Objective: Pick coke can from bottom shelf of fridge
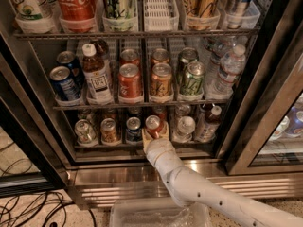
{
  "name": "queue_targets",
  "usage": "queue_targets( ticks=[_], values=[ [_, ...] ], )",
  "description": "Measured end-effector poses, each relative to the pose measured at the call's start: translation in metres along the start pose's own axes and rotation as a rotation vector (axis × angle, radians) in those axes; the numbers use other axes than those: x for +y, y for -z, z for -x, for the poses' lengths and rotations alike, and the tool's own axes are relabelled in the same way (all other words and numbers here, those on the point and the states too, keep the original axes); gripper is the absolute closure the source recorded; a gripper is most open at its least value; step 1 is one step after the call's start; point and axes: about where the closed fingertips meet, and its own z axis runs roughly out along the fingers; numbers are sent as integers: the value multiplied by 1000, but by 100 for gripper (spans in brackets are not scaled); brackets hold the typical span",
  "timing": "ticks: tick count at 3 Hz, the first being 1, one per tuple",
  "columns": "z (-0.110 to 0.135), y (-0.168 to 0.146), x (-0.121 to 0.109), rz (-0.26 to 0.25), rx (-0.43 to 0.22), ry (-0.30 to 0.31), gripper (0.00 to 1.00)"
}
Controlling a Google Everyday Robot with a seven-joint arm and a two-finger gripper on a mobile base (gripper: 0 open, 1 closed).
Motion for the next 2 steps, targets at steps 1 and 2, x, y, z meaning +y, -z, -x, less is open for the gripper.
queue_targets(
  ticks=[1,2],
  values=[
    [12,7,4,1,3,1,100],
    [24,19,1,-15,-10,16,100]
  ],
)
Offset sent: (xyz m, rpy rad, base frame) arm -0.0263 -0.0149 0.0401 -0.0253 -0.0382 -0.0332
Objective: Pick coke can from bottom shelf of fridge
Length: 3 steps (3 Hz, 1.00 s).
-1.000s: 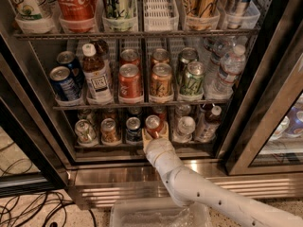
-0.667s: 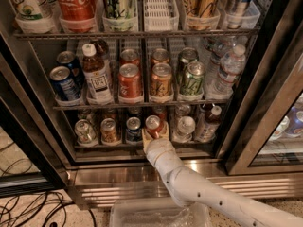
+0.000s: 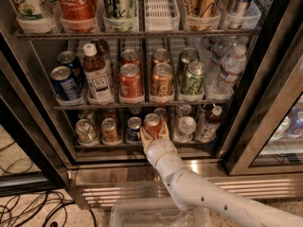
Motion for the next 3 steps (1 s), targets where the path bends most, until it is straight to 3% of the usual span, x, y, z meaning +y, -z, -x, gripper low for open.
queue_targets(
  ticks=[2,3],
  values=[
    [20,40,-8,-37,-3,117,100],
    [19,59,-15,-14,40,170,100]
  ],
)
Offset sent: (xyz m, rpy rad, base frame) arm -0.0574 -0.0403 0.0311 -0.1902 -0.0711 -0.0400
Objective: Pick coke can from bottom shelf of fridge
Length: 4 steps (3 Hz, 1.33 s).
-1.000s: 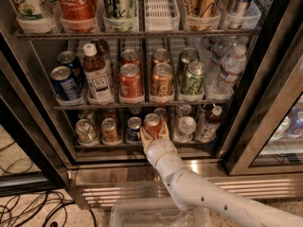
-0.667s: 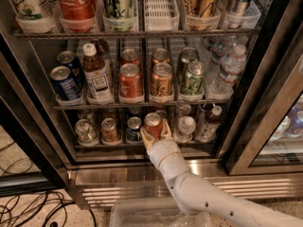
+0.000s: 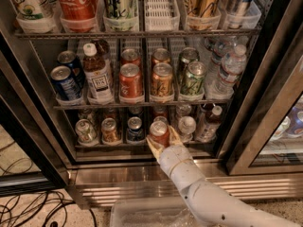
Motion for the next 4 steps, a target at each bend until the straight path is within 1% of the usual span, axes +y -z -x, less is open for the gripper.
queue_targets(
  ticks=[1,2,3,4],
  values=[
    [3,0,4,18,-1,7,100],
    [3,0,4,20,-1,7,100],
    [-5,19,25,72,28,-22,100],
    [-5,19,25,72,28,-22,100]
  ],
)
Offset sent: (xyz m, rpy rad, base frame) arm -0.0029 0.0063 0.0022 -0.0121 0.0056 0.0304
